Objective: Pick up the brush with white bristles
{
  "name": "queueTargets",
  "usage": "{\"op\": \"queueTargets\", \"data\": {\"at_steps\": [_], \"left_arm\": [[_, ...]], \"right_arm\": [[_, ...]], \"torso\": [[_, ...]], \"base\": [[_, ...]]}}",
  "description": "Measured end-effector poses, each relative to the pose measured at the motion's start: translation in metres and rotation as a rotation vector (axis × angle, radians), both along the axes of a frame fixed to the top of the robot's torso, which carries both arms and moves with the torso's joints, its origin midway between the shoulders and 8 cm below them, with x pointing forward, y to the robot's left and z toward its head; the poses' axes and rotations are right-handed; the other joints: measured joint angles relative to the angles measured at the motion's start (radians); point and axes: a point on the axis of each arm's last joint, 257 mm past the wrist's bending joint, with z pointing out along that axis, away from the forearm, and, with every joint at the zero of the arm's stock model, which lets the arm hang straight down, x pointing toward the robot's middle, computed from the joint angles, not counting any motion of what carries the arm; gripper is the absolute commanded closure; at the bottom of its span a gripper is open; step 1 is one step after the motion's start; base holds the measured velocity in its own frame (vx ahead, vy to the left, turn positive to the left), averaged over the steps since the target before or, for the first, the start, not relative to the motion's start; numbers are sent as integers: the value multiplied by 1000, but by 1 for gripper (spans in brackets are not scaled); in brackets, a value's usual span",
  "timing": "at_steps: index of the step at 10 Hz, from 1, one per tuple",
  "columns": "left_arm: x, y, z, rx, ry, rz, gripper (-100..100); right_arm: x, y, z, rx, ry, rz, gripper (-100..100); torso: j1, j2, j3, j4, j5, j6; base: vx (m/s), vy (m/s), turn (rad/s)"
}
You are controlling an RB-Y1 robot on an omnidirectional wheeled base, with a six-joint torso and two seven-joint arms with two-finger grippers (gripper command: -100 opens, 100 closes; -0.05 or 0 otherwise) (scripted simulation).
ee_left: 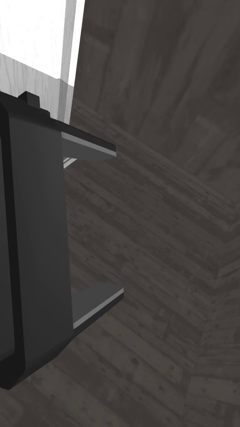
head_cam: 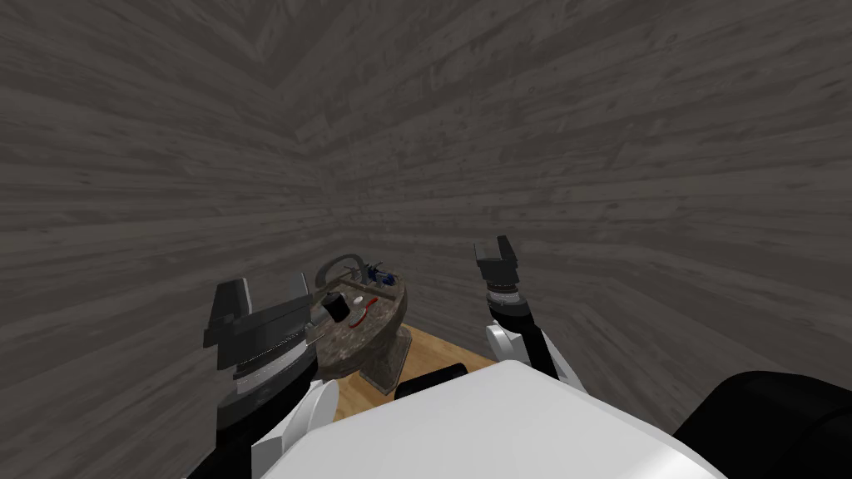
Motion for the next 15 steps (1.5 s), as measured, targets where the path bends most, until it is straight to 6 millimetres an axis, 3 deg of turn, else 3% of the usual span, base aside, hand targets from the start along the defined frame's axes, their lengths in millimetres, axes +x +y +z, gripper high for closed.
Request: {"op": "queueTargets", "data": {"at_steps": [3, 8, 9, 15], "left_arm": [[20, -6, -3, 9, 32, -70, -100], [73, -11, -12, -20, 112, -195, -100], [87, -14, -24, -35, 144, -224, -100], [149, -19, -39, -102, 244, -334, -100]], "right_arm": [[0, 0, 0, 0, 0, 0, 0], [0, 0, 0, 0, 0, 0, 0], [0, 0, 0, 0, 0, 0, 0], [0, 0, 0, 0, 0, 0, 0]], "torso": [[-3, 1, 1, 0, -1, 0], [0, 0, 0, 0, 0, 0], [1, 0, 0, 0, 0, 0], [2, -1, -1, 0, 0, 0]], "base": [[-22, -52, 55], [-15, -17, 65], [-2, 7, 32], [2, 18, 52]]}}
